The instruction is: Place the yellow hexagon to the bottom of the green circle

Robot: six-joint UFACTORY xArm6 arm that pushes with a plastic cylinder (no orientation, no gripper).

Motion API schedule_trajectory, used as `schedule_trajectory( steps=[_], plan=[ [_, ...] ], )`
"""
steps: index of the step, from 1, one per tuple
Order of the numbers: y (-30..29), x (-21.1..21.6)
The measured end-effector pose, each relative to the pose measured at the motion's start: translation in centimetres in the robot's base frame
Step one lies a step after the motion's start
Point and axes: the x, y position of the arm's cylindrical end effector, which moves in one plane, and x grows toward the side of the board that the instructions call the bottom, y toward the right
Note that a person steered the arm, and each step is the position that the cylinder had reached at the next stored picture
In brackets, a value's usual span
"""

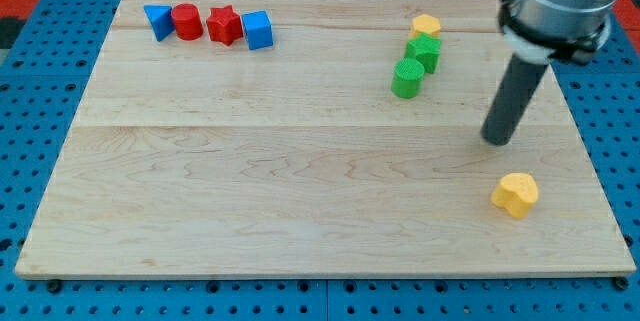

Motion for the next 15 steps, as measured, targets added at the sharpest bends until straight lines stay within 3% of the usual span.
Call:
schedule_trajectory(
  steps=[1,2,3,4,5,7,9,12,15],
  plan=[
    [5.6,-5.4],
    [6.6,-12.9],
    [5.3,-19.9],
    [-0.9,-21.7],
    [-3.6,-21.3],
    [0.7,-20.3],
    [-5.1,-19.1],
    [-15.8,-12.6],
    [-17.5,-0.2]
  ],
)
